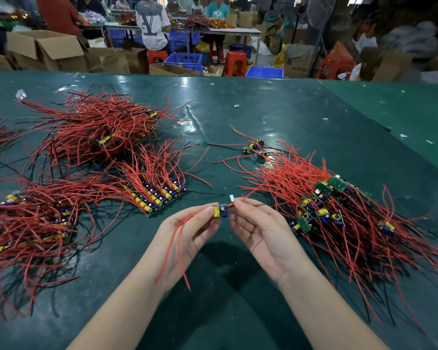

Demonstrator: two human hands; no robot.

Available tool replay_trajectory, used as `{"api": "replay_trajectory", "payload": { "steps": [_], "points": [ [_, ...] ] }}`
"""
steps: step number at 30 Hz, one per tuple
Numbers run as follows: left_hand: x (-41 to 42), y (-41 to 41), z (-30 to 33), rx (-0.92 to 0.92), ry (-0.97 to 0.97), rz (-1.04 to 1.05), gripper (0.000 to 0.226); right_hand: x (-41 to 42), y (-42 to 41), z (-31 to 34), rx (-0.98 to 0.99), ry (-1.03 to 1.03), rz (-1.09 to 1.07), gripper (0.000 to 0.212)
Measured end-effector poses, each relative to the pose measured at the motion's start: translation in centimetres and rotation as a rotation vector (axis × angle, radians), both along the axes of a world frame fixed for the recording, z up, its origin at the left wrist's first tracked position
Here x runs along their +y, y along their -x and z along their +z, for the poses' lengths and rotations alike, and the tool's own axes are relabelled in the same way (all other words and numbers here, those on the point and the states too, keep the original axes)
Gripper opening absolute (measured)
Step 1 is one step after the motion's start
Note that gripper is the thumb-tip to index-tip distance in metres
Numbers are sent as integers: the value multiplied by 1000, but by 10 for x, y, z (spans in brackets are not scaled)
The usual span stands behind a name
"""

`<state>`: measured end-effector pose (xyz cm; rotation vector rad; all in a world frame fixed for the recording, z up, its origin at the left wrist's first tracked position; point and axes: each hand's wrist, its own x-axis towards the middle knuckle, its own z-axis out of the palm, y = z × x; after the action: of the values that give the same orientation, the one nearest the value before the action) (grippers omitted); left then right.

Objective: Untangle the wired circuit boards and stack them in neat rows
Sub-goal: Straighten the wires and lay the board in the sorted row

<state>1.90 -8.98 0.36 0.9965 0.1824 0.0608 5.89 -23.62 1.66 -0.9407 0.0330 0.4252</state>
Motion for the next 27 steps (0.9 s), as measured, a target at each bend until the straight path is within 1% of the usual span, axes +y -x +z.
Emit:
{"api": "replay_trajectory", "payload": {
  "steps": [4,5,7,8,11,14,17,19,21,24,27],
  "points": [
    [0,0,2,18,41,-1,22,1,0,2,42,-30,-1,24],
    [0,0,3,17,36,3,21,1,0,3,49,-28,-2,21],
    [0,0,3,11,19,13,18,-1,-2,2,52,12,-4,7],
    [1,0,2,7,6,18,17,-2,-2,2,41,43,-8,7],
    [2,-1,1,-5,-38,27,18,-4,-1,3,-32,112,-22,15],
    [3,0,0,-47,-85,41,24,-4,1,3,-153,200,-70,16],
    [3,1,-2,-65,-192,48,32,-3,2,3,-241,271,-93,17],
    [4,1,-2,-62,-229,63,32,-4,1,4,-229,258,-75,16],
    [3,1,0,-66,-215,65,29,-6,1,5,-178,204,-36,15],
    [2,1,3,-66,-141,66,22,-7,0,6,-98,107,8,12],
    [1,0,6,-38,-79,72,13,-6,-1,7,-67,46,37,9]
  ]
}}
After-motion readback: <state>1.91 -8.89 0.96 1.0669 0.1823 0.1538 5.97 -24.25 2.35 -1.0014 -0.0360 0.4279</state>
